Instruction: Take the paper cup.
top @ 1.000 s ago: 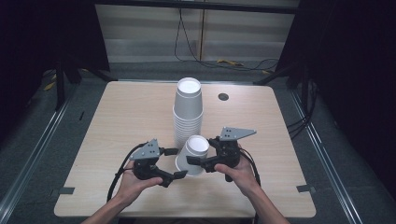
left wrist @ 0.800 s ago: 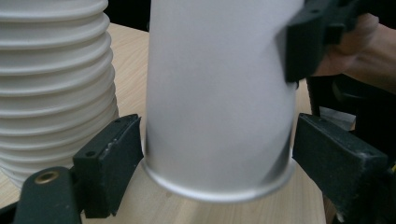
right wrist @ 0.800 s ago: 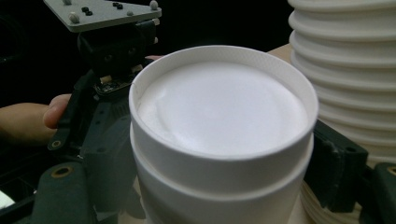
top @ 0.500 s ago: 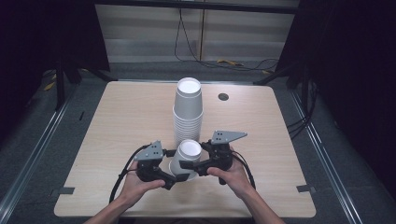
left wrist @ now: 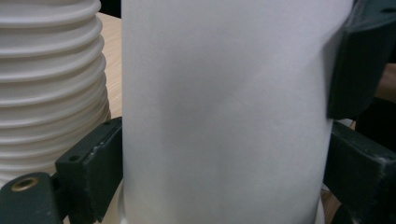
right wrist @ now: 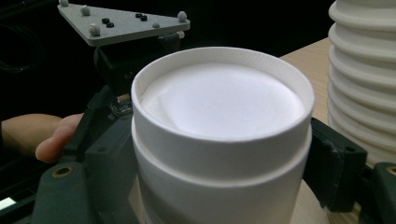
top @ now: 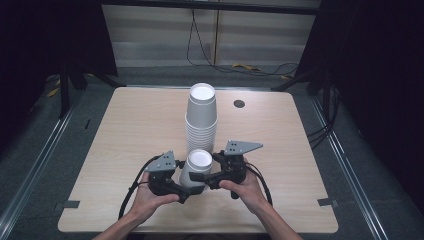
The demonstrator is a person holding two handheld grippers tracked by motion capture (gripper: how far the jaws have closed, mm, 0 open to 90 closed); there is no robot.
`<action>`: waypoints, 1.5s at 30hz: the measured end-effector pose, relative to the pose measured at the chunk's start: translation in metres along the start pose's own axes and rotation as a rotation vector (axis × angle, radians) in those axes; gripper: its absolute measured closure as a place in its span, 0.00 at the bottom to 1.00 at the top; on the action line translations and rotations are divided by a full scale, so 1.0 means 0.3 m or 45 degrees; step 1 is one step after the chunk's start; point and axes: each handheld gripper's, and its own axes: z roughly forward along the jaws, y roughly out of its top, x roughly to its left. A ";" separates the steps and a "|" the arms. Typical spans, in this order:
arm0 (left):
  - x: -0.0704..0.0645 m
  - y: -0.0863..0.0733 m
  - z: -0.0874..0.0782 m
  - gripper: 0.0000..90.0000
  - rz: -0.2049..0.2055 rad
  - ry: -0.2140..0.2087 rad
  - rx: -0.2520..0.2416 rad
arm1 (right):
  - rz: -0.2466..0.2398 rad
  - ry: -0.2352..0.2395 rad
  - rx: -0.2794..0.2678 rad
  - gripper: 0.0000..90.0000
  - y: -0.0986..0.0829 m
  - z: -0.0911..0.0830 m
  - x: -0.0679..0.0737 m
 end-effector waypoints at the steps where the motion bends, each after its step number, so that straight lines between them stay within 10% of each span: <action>1: -0.002 0.000 0.001 0.11 0.004 0.002 -0.003 | -0.001 0.001 0.003 0.24 0.000 0.000 0.002; 18: 0.004 -0.006 -0.006 0.16 0.035 -0.018 0.041 | 0.083 0.007 0.074 0.16 0.003 -0.004 -0.008; 45: 0.018 -0.015 -0.038 0.17 0.048 0.009 0.133 | 0.037 0.006 0.009 0.17 0.061 -0.101 -0.011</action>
